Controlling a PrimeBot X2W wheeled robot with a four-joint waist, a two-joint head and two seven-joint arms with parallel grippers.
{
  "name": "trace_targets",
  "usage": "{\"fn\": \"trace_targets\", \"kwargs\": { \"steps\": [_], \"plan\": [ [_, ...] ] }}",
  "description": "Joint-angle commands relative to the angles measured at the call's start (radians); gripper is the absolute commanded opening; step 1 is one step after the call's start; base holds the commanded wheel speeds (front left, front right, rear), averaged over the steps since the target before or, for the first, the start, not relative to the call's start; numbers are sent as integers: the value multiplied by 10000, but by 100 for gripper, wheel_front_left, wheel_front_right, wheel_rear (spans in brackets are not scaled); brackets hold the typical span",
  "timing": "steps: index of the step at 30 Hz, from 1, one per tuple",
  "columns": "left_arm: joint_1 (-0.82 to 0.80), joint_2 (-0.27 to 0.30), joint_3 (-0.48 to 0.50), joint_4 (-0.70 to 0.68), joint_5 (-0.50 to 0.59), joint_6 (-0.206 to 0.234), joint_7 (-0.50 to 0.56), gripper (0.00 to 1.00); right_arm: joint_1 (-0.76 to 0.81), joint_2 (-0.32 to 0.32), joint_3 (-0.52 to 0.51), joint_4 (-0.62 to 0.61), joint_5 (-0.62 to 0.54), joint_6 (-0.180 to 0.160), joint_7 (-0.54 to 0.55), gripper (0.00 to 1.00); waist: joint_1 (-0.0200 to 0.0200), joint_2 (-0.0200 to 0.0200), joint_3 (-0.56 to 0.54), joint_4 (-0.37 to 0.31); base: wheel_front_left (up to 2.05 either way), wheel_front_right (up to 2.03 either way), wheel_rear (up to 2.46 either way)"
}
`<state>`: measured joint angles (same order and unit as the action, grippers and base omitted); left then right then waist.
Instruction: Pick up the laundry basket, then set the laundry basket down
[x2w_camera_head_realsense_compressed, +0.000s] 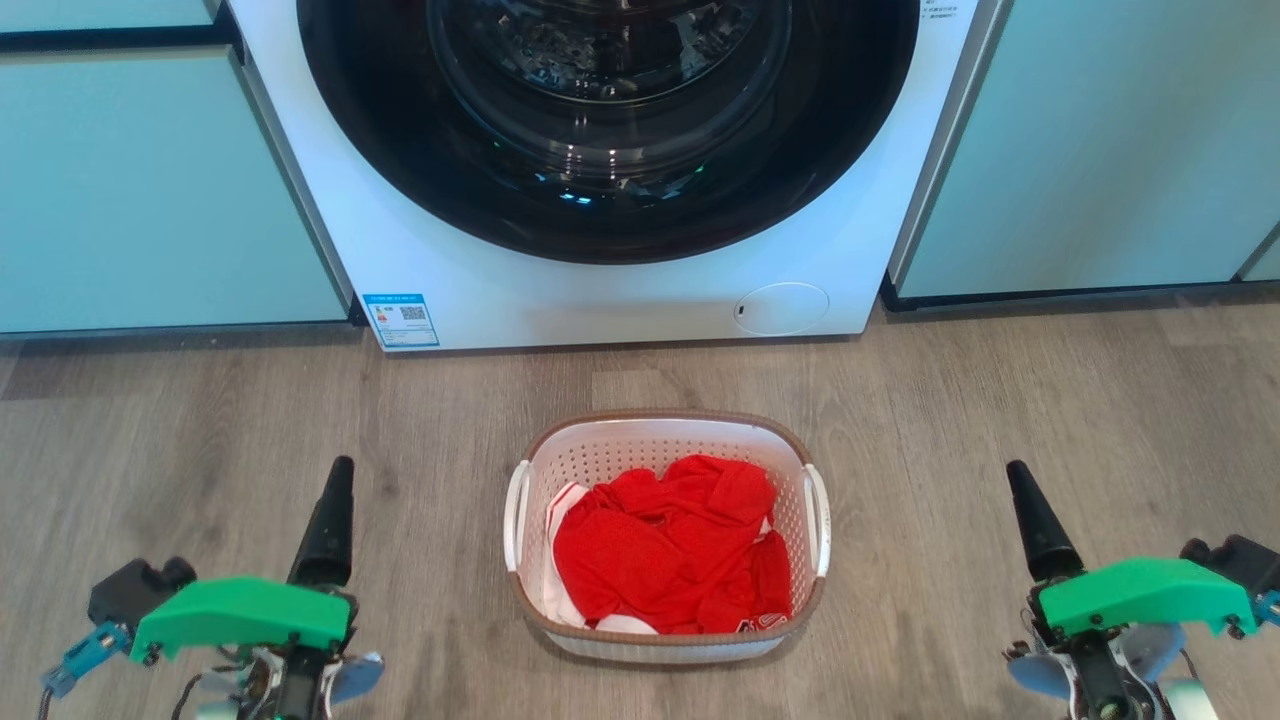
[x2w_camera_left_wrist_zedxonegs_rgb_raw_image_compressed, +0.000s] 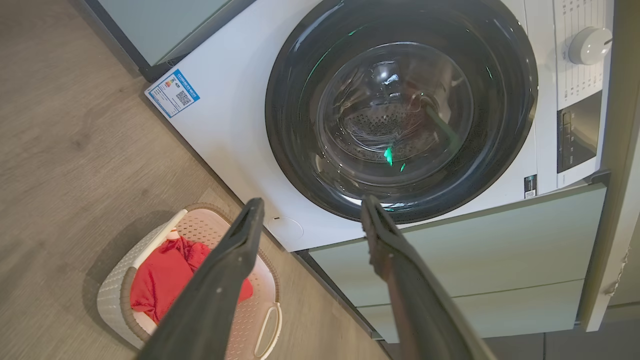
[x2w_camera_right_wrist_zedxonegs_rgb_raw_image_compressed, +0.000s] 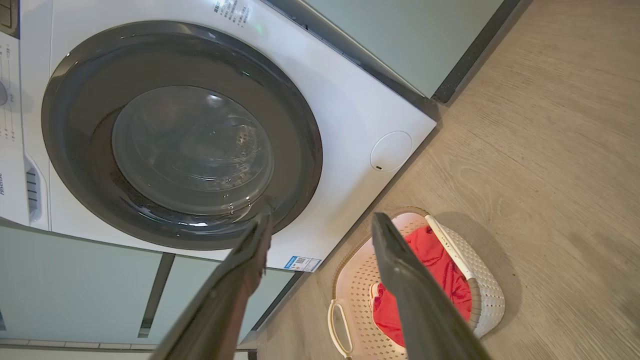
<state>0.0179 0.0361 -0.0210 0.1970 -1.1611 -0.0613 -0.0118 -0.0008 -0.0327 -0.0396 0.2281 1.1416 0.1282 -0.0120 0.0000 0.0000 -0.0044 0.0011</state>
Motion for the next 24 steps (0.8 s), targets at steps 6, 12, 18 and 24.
{"fn": "trace_targets", "kwargs": {
  "steps": [6,12,18,24],
  "plan": [
    [-417,104,-132,-578,1351,85,-276,100,-411,-85,214,-564,-1120,11,-275,100,0,0,-27,17,0,0,0],
    [-282,115,-275,-634,2408,186,-452,100,-348,-92,384,-644,-1961,12,-451,100,0,0,-49,17,0,0,0],
    [-180,174,-399,-692,3189,290,-598,100,-323,-98,493,-665,-2681,13,-597,100,0,0,-57,21,0,0,0],
    [-85,254,-596,-749,4033,437,-773,100,-305,-105,598,-712,-3513,14,-772,100,0,0,-65,23,0,0,0]
  ]
}}
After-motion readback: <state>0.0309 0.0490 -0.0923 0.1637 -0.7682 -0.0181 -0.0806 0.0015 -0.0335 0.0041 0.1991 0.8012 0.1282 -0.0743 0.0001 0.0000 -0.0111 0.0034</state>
